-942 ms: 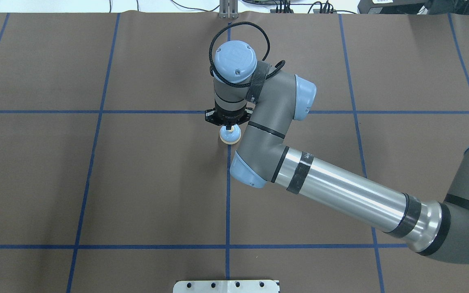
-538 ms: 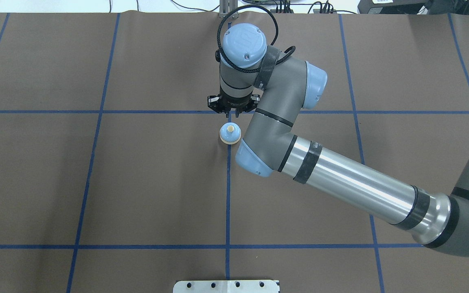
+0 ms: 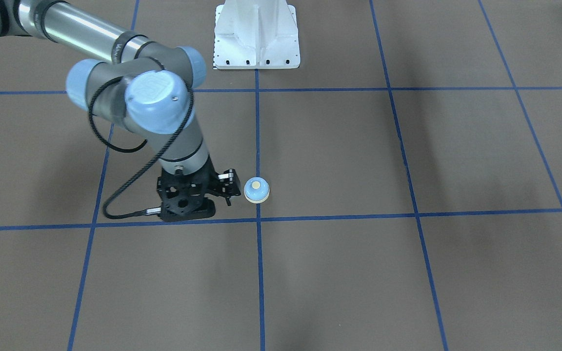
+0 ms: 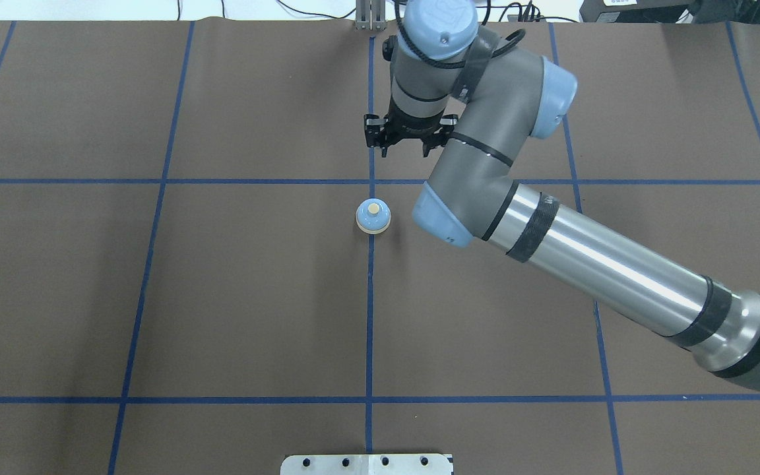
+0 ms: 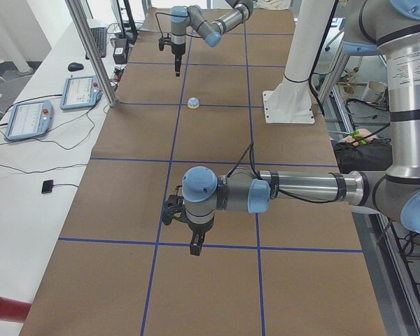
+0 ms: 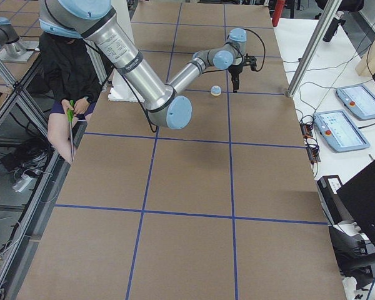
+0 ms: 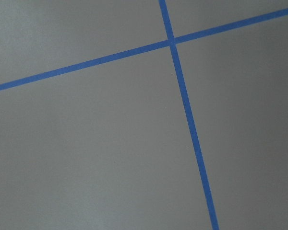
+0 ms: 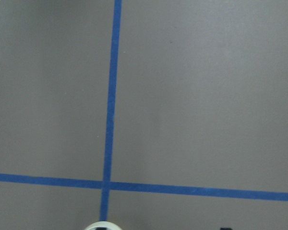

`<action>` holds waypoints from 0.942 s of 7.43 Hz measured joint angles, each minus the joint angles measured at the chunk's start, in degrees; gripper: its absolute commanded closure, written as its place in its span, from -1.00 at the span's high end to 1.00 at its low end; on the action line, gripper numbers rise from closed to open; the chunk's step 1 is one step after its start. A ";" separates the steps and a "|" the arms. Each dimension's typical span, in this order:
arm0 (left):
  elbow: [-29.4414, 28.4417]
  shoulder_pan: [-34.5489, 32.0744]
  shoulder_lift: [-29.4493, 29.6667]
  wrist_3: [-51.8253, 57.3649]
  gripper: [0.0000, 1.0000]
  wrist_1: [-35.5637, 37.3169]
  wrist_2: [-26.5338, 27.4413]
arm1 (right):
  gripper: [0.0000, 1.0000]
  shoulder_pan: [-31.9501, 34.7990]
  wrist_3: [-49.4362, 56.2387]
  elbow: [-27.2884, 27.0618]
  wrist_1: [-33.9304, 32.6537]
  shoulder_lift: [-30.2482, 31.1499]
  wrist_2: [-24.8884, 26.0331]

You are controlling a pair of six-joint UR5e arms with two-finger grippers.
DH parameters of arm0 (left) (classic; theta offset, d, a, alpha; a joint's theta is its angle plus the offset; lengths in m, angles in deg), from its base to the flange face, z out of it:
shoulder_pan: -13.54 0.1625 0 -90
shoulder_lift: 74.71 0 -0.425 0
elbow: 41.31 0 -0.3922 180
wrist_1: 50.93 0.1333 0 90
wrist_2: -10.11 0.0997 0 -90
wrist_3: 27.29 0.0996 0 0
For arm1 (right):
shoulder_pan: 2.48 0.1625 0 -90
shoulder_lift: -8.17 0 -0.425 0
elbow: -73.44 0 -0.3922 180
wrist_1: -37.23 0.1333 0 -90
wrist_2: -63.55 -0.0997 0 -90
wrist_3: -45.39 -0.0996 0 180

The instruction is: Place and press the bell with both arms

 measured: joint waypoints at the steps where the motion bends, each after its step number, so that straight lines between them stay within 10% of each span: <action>1: 0.53 -0.03 -0.04 -0.36 1.00 0.06 -1.80 | 0.99 4.03 5.30 -1.66 -0.03 3.57 -2.54; 7: 1.46 -0.10 0.03 -0.17 1.00 0.12 -2.15 | 0.99 34.28 50.55 -4.86 -0.24 28.86 -15.72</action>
